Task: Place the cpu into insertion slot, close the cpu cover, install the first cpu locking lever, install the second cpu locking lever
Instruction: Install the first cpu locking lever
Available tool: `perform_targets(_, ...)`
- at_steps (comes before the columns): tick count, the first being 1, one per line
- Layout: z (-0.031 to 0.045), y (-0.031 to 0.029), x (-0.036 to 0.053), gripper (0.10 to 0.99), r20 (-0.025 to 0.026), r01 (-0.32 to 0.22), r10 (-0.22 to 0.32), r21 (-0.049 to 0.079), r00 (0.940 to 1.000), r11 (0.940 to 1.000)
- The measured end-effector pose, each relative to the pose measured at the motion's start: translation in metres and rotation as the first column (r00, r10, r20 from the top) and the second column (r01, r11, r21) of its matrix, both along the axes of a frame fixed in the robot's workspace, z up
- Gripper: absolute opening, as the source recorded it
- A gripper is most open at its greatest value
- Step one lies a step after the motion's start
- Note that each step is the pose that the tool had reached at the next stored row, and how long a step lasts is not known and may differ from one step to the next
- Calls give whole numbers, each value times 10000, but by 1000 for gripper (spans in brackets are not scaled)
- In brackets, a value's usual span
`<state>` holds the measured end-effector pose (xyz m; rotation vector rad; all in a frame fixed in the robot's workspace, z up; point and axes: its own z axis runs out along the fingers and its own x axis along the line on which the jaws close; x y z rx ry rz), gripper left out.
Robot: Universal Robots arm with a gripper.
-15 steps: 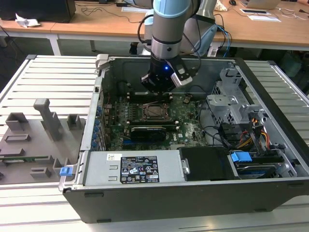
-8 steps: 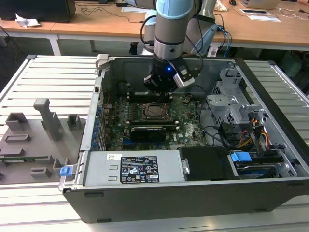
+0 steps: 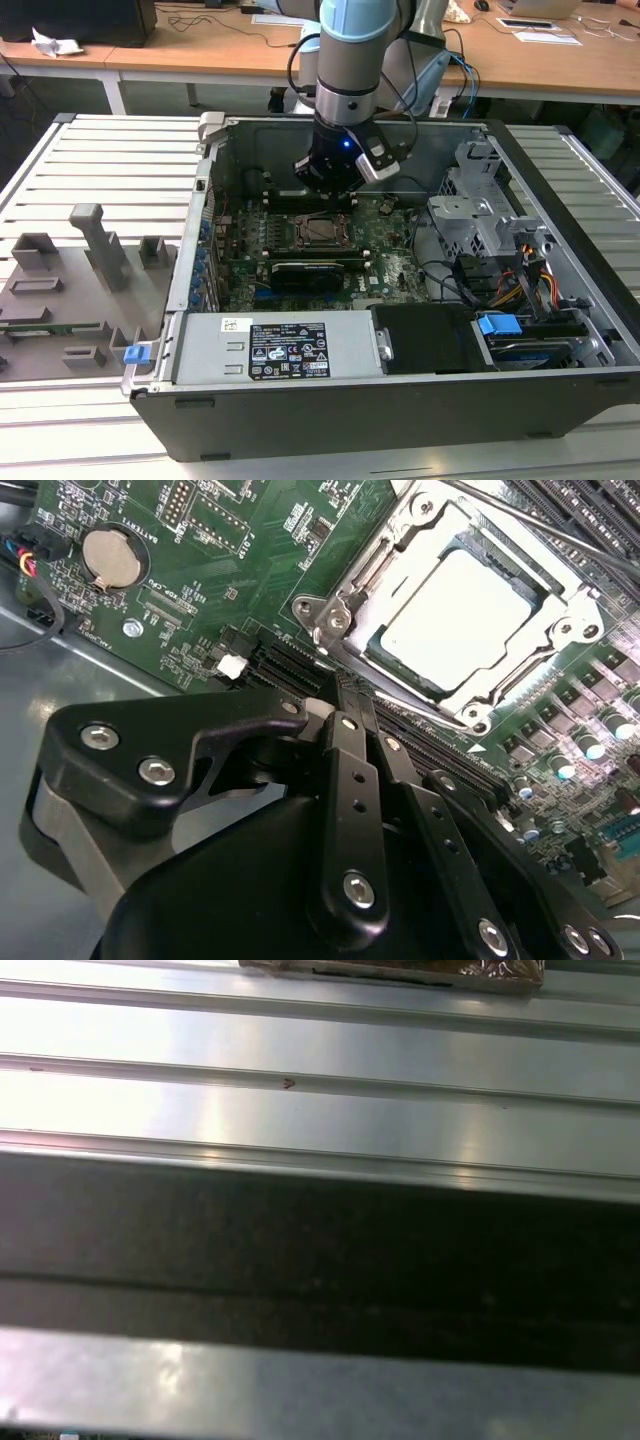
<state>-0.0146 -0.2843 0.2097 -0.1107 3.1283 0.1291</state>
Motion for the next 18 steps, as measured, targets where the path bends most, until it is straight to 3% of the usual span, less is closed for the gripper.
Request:
perform_targets(9,-49,0,-1,106,-1,0,0,-1,10000,10000)
perform_targets(16,-38,0,0,106,1,1,-1,-6,10000,10000)
perform_targets(18,-53,0,0,106,-2,1,-1,-115,10000,9999)
